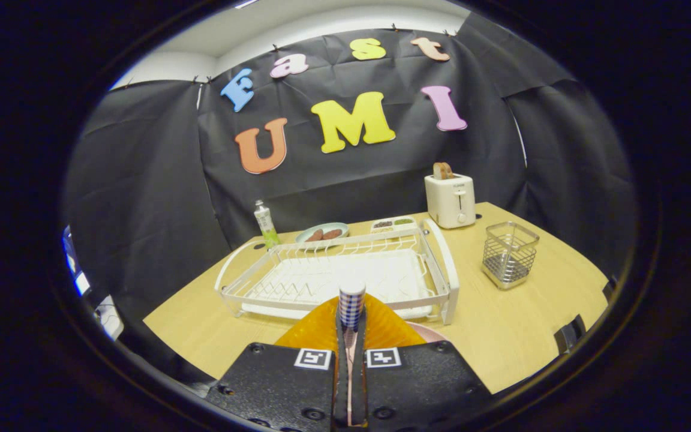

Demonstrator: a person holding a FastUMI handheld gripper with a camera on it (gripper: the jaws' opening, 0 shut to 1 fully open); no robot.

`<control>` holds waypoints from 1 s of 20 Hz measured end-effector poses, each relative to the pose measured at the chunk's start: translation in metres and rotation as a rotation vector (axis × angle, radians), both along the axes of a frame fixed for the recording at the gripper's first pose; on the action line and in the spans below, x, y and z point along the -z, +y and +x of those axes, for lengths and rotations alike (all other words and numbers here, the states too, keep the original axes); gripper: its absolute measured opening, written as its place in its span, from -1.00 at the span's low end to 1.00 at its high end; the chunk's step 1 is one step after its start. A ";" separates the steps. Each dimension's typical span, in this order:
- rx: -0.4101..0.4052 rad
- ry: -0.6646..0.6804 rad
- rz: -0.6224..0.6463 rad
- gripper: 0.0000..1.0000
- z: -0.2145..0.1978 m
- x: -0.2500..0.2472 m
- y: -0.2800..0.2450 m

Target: Take the plate from the dish rack, then take the spoon from the basket and place it into the plate.

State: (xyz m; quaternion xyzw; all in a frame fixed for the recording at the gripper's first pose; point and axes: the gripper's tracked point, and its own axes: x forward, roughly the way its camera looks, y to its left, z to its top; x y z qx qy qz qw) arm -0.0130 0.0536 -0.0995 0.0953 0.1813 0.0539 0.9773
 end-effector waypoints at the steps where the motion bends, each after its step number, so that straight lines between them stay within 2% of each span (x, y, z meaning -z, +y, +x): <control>1: 0.009 0.002 0.016 -0.84 0.001 0.003 0.000; 3: 0.007 0.018 0.029 -0.79 0.002 0.012 0.001; 6: 0.034 0.018 0.005 -0.51 0.002 0.015 -0.014; 12: 0.087 -0.049 -0.035 0.45 0.014 -0.004 -0.041; 20: 0.095 -0.197 -0.134 1.00 0.002 -0.058 -0.070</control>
